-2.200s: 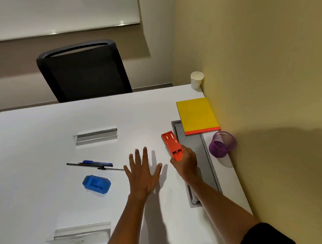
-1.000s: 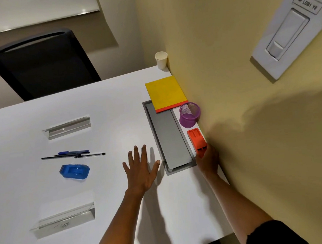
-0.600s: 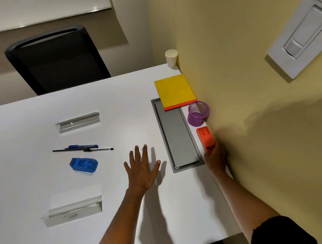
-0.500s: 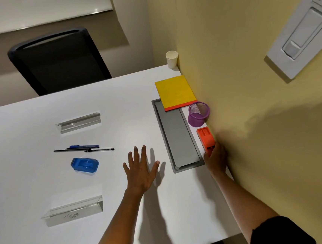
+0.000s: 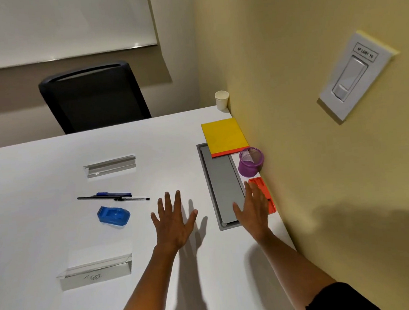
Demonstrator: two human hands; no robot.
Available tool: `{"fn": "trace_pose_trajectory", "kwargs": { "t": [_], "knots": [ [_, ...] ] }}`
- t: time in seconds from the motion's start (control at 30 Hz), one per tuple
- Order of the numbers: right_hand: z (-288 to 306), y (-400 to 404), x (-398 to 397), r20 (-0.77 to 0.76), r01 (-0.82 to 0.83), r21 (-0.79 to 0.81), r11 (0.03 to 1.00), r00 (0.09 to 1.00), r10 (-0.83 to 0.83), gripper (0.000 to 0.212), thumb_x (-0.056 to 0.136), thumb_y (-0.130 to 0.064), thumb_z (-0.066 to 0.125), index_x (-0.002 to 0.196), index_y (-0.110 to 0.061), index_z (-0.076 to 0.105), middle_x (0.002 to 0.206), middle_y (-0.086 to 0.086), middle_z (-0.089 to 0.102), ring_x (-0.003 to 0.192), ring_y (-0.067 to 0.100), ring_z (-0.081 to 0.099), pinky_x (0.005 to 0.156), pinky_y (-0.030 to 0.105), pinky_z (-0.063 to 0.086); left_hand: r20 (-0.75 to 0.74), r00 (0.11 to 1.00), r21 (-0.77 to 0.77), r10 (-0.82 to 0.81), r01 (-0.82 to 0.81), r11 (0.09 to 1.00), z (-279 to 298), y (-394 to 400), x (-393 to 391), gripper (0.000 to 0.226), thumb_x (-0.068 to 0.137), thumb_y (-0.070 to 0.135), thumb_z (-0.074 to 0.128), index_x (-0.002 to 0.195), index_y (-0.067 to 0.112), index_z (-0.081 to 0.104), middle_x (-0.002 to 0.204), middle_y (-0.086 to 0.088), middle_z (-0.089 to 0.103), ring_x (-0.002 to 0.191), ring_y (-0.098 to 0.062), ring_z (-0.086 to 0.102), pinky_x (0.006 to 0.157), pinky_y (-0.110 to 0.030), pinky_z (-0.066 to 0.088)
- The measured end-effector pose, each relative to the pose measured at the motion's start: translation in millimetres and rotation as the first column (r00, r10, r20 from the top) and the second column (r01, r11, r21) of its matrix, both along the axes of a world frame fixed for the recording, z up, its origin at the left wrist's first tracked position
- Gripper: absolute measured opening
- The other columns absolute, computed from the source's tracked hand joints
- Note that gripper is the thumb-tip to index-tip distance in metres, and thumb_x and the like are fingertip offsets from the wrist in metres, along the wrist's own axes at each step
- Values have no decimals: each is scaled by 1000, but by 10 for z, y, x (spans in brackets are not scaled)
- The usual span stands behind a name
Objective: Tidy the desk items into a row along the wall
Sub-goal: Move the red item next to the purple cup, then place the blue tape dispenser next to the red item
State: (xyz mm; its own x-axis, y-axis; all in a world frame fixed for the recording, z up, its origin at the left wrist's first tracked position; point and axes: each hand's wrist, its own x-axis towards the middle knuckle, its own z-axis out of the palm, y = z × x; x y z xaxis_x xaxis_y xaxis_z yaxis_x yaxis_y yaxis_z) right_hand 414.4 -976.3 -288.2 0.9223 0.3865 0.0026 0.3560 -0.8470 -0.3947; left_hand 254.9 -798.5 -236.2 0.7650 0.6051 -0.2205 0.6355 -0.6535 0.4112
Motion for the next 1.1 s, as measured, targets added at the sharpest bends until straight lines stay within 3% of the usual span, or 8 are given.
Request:
{"fn": "trace_pose_trajectory", "kwargs": {
  "t": [0.17, 0.3, 0.5, 0.63, 0.7, 1.0, 1.1],
  "knots": [
    [262, 318, -203, -9, -164, -47, 985, 986, 164, 80, 87, -56, 52, 151, -24, 17, 159, 7, 16, 145, 29, 20, 115, 48, 23, 21, 997, 14, 68, -68, 998, 111, 6, -178, 85, 80, 74, 18, 150, 33, -7, 160, -2, -12, 148, -26, -12, 116, -57, 0],
    [383, 584, -397, -5, -277, 7, 961, 961, 277, 80, 87, -54, 54, 151, -21, 18, 159, 6, 16, 146, 29, 17, 117, 50, 19, 29, 990, 11, 141, -141, 990, 152, 62, -391, 82, 84, 72, 21, 150, 33, -9, 160, -2, -13, 148, -27, -12, 117, -57, 1],
    [403, 996, -720, 0, -408, 27, 913, 913, 408, 81, 86, -54, 54, 150, -20, 18, 159, 6, 17, 146, 26, 16, 117, 47, 15, 15, 963, 14, 269, -269, 963, 172, 174, -867, 90, 74, 79, 6, 150, 32, -8, 160, -3, -13, 148, -28, -11, 115, -57, 0],
    [373, 1330, -964, -56, -470, 47, 881, 880, 472, 81, 87, -52, 54, 151, -20, 16, 160, 4, 13, 147, 25, 12, 118, 46, 11, -34, 935, 9, 353, -353, 936, 94, 298, -1219, 83, 84, 75, 15, 150, 32, -10, 160, -3, -13, 147, -28, -12, 116, -57, -1],
    [346, 1509, -1067, -74, -505, 51, 862, 859, 507, 81, 88, -52, 54, 151, -20, 15, 160, 4, 12, 147, 24, 12, 119, 45, 11, -54, 918, 17, 393, -393, 919, 63, 376, -1352, 89, 76, 79, 7, 150, 32, -9, 160, -3, -13, 147, -27, -13, 116, -57, 0],
    [65, 2317, -1388, -127, -639, 92, 764, 753, 646, 81, 85, -50, 61, 148, -14, 25, 154, 6, 30, 142, 23, 29, 114, 37, 27, -68, 850, 22, 523, -523, 852, -106, 746, -1578, 96, 68, 80, 2, 151, 33, -4, 161, -2, -10, 148, -27, -9, 115, -58, 4],
    [-85, 2554, -1428, -146, -673, 94, 734, 720, 679, 80, 84, -49, 62, 147, -13, 28, 150, 6, 38, 137, 23, 38, 111, 36, 34, -64, 826, 19, 560, -560, 828, -183, 846, -1595, 91, 74, 80, 10, 151, 33, -3, 161, -1, -10, 148, -27, -9, 116, -57, 3]
  ]
}}
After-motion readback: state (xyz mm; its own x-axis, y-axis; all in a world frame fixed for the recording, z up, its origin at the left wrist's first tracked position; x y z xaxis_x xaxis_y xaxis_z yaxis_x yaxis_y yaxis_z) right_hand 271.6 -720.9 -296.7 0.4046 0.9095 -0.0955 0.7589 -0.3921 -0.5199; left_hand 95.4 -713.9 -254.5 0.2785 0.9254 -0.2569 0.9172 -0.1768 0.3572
